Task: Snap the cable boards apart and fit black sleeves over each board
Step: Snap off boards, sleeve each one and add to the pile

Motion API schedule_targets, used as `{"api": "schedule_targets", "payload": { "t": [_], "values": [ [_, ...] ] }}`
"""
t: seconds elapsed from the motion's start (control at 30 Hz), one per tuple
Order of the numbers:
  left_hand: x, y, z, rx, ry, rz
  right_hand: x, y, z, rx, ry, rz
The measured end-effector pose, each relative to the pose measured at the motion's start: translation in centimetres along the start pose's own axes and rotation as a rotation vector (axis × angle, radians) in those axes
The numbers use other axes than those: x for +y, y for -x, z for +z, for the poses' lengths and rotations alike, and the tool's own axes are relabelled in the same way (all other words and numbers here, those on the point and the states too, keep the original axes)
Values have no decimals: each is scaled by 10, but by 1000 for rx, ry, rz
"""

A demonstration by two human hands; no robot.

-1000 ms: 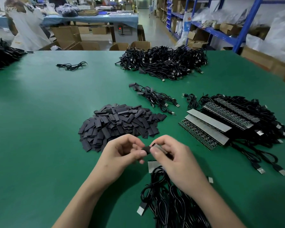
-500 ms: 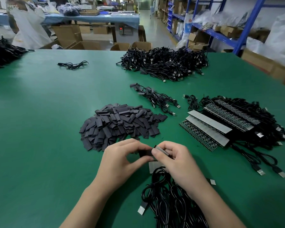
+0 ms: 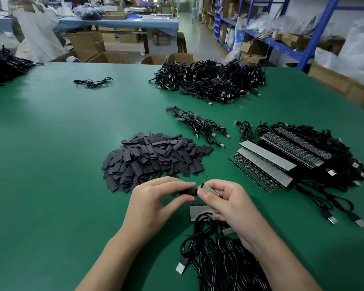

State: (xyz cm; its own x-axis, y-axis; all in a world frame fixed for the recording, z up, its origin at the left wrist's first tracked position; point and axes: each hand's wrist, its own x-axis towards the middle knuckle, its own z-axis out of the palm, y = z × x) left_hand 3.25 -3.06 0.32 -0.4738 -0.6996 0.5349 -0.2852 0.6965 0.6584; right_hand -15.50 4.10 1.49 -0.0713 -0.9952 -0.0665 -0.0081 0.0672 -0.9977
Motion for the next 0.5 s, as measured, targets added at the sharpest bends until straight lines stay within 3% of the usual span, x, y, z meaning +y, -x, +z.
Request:
{"api": "schedule_targets", "payload": {
  "t": [0.27,0.5],
  "values": [
    [-6,0,0,50,-25,-37,1,-1,-4,28,-13,-29],
    [-8,1,-1,59,-135,-10,1,0,-3,-33,205,-97]
  ]
}}
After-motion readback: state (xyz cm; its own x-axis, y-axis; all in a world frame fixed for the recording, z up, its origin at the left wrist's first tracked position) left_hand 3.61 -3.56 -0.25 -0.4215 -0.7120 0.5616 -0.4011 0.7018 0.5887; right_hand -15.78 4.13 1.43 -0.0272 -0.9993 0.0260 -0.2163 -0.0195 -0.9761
